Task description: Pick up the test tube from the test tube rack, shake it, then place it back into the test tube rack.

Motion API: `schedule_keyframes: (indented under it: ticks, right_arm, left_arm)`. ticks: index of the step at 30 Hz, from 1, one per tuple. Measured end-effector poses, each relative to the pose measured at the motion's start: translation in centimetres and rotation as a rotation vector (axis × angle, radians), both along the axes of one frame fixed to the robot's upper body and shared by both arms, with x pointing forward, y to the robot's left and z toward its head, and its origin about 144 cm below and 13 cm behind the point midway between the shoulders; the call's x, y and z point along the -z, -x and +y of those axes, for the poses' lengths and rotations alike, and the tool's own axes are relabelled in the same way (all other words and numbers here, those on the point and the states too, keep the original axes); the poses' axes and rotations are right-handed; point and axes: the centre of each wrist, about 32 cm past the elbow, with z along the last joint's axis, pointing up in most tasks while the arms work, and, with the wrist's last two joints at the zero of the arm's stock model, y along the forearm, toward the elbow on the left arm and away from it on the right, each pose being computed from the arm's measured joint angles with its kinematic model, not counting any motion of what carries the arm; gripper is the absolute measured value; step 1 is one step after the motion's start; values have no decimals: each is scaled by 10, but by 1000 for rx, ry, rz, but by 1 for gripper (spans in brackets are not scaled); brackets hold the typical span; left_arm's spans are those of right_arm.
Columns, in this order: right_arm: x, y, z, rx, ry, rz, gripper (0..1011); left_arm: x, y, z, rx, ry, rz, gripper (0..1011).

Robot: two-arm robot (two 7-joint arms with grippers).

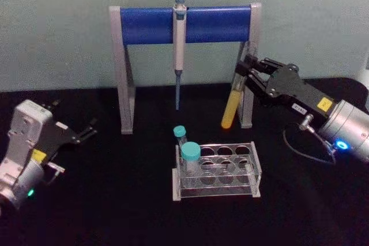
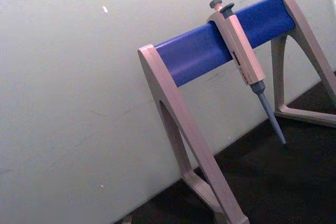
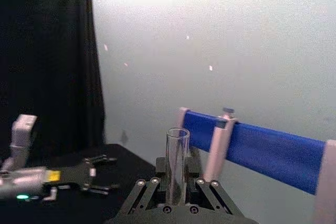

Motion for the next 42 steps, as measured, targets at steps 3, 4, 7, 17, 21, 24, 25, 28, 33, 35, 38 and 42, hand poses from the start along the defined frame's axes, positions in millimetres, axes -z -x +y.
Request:
schedule_keyframes:
  ticks: [3, 4, 7, 17, 21, 24, 25, 28, 33, 35, 38, 42]
  right_arm:
    - [0, 1, -2, -37, -11, 14, 233]
    - [-1, 2, -3, -47, -7, 17, 233]
    - [-4, 6, -10, -82, 38, 36, 232]
    - [-13, 13, -26, -5, 159, 33, 233]
    - [-15, 13, -24, 59, 184, -8, 232]
    - [-14, 10, -18, 94, 179, -40, 232]
    - [-13, 8, -15, 108, 169, -49, 233]
    - [-12, 5, -10, 116, 148, -55, 233]
    - [-8, -2, 1, 86, 89, -53, 233]
    - [-7, -3, 3, 70, 74, -50, 232]
    - [-6, -5, 7, 23, 34, -41, 233]
    - [-6, -5, 8, -17, 9, -35, 232]
  left_arm:
    - [0, 0, 0, 0, 0, 0, 1001]
    - [0, 0, 0, 0, 0, 0, 1001]
    - [0, 0, 0, 0, 0, 0, 1001]
    - [0, 0, 0, 0, 0, 0, 1001]
    - [0, 0, 0, 0, 0, 0, 1001]
    - [0, 0, 0, 0, 0, 0, 1001]
    - [0, 0, 0, 0, 0, 0, 1001]
    - [0, 0, 0, 0, 0, 0, 1001]
    - [0, 0, 0, 0, 0, 0, 1001]
    - [0, 0, 0, 0, 0, 0, 1001]
    - [0, 0, 0, 0, 0, 0, 1001]
    - [0, 0, 0, 0, 0, 0, 1001]
